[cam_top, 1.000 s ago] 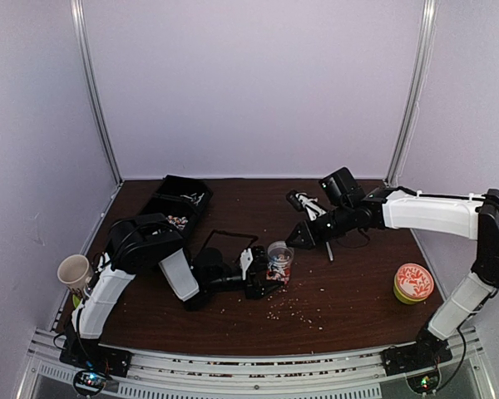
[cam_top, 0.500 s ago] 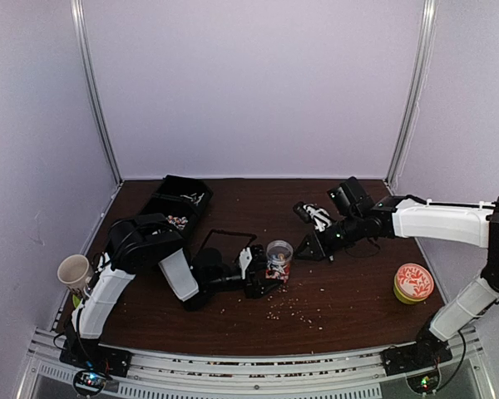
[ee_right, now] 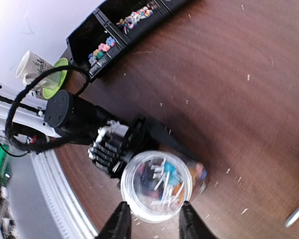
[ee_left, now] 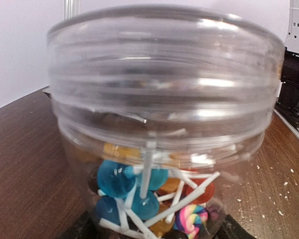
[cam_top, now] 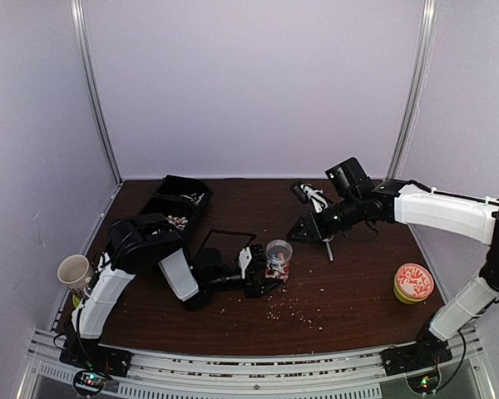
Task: Pack the candies
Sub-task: Screw the box lid onto the packing bottle.
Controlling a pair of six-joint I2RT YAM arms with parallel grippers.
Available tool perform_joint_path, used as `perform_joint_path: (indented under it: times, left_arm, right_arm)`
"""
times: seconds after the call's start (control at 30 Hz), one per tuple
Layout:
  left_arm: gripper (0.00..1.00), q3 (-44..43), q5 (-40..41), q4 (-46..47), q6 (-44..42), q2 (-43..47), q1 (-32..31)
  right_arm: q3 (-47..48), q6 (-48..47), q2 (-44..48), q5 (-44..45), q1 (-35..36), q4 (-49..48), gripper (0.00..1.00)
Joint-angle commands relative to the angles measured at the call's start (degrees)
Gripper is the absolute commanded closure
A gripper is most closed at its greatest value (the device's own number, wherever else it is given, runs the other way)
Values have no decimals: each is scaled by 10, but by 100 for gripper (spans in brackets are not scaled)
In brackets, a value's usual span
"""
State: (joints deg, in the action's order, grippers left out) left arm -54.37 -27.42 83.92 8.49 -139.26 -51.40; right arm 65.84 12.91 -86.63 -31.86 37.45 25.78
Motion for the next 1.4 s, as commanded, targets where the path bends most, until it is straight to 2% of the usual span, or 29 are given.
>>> perform_joint_path:
  times: [0.0, 0.17, 0.27, 0.73, 1.03, 1.37]
  left_arm:
    - [41, 7, -22, 17, -1, -19, 9]
    - [37, 4, -35, 18, 0, -20, 8]
    - [35, 3, -39, 18, 1, -22, 9]
    - [35, -4, -40, 13, 8, -25, 9]
    - [36, -6, -38, 2, 12, -22, 9]
    - [43, -21, -51, -48, 20, -17, 13]
  right_arm:
    - [58, -23, -47, 5, -5, 2, 63]
    - [112, -50, -101, -29, -5, 23, 52]
    - [125, -62, -125, -61, -5, 30, 50]
    - [93, -93, -160, -57, 12, 52, 58]
    - [92, -107, -164, -40, 28, 72, 59]
    - [89, -126, -156, 11, 32, 108, 79]
